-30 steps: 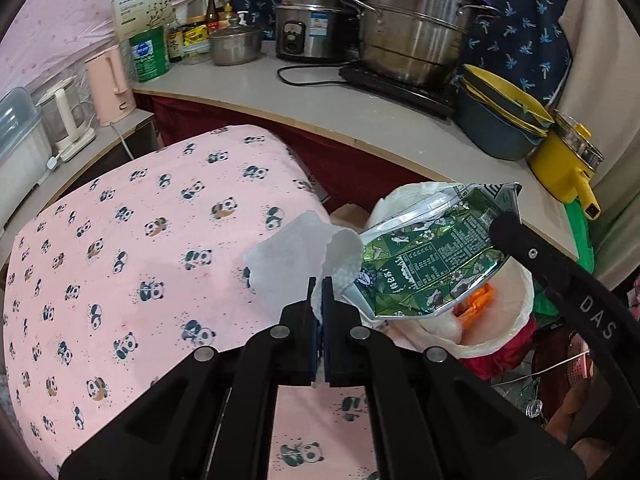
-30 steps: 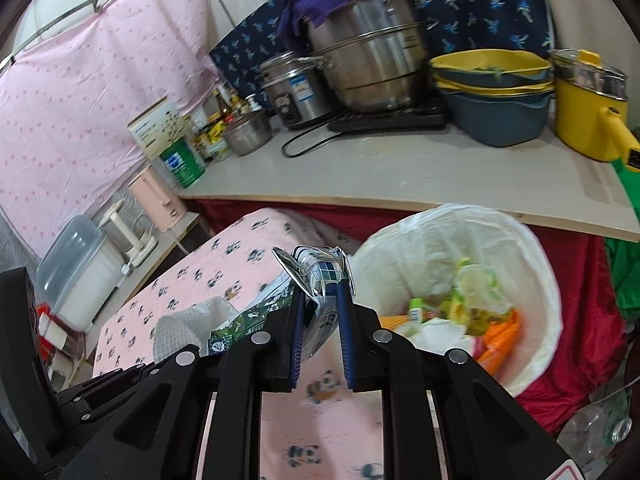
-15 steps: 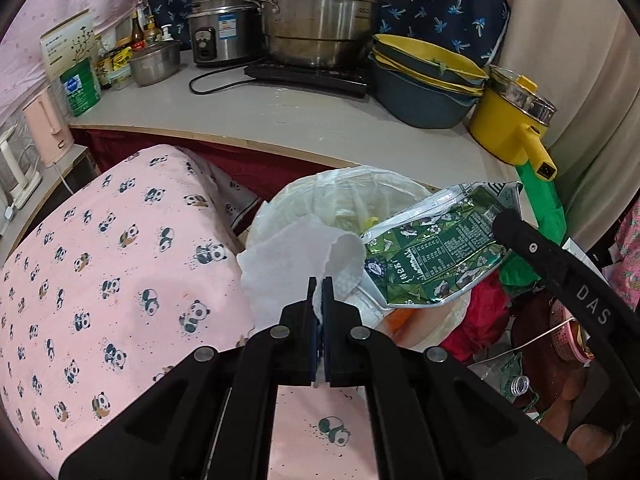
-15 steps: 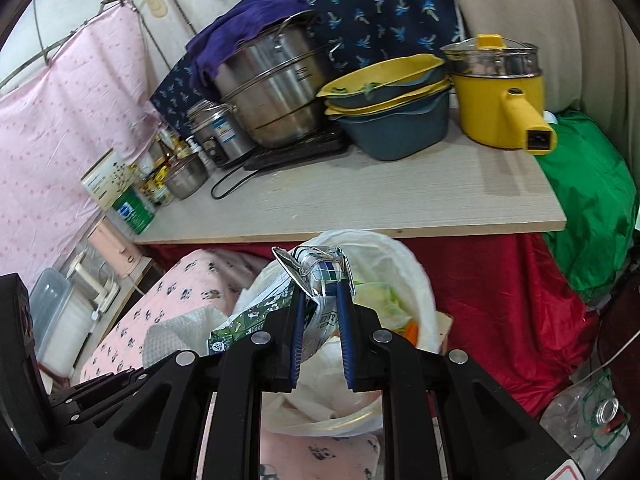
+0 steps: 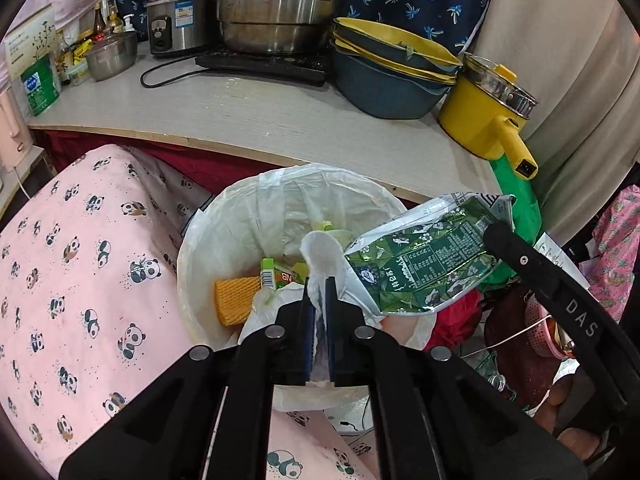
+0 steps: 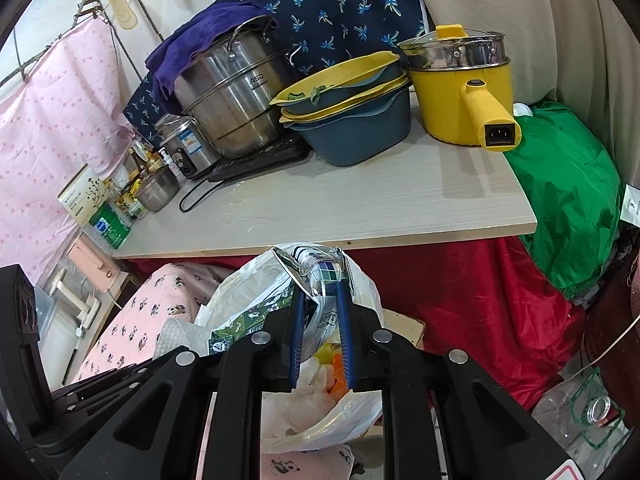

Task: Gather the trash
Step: 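Open both grippers to drop the tissue and packet into the bin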

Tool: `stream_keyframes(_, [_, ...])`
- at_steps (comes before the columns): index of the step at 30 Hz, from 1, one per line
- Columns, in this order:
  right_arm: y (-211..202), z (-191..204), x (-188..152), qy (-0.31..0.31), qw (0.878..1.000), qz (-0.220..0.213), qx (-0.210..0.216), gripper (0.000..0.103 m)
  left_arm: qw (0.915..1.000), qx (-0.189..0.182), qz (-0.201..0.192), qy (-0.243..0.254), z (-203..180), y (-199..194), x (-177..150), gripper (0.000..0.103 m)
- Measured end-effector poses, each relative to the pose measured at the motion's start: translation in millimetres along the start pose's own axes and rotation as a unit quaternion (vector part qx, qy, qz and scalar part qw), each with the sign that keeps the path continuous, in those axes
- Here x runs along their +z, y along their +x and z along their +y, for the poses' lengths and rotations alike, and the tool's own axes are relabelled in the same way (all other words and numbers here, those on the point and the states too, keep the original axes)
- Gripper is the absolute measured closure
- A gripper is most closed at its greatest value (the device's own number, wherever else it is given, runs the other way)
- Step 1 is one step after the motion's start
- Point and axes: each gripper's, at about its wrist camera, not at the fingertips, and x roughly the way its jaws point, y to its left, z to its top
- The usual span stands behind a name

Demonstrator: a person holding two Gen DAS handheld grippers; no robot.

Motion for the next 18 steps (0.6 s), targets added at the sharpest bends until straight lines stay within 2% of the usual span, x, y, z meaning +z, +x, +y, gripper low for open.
stream_keyframes(1, [3.0,0.0,0.7,0.000,1.000,0.002,0.000,0.088,1.0000,0.000,0.000,-0.005,3.6,1.1,0.6,0.083])
stream_keyframes(2, [5.6,0.4,1.1,-0.001,1.000,0.004,0.000,0.088,0.9999,0.003,-0.003,-0.011,6.9,1.4,1.2,0.069])
stream_keyframes(3, [8.6,1.6,0.9,-0.001,1.000,0.005,0.000,0.088,0.9997,0.010,-0.010,-0.022,12.6,0.4,1.5,0.062])
stream_keyframes(7, [19.2,10.1,-0.4,-0.007,1.000,0.013,0.006,0.088,0.9984,0.025,-0.016,-0.047,32.1,-0.6,1.8,0.056])
stream_keyframes(9, [24.7,17.4,-1.5,-0.013,1.000,0.016,0.012,0.088,0.9975,0.035,-0.022,-0.057,40.9,-2.7,1.9,0.049])
stream_keyframes(14, [39.7,38.9,-4.9,-0.033,0.999,0.029,0.022,0.086,0.9955,0.053,-0.032,-0.071,56.0,-7.3,2.8,0.043])
stream_keyframes(17, [47.5,51.9,-10.6,-0.049,0.998,0.038,0.022,0.078,0.9944,0.066,-0.038,-0.073,61.8,-10.3,1.9,0.040])
stream_keyframes(18, [47.3,55.0,-12.5,-0.052,0.998,0.037,0.025,0.070,0.9942,0.069,-0.039,-0.072,63.0,-11.2,1.5,0.039])
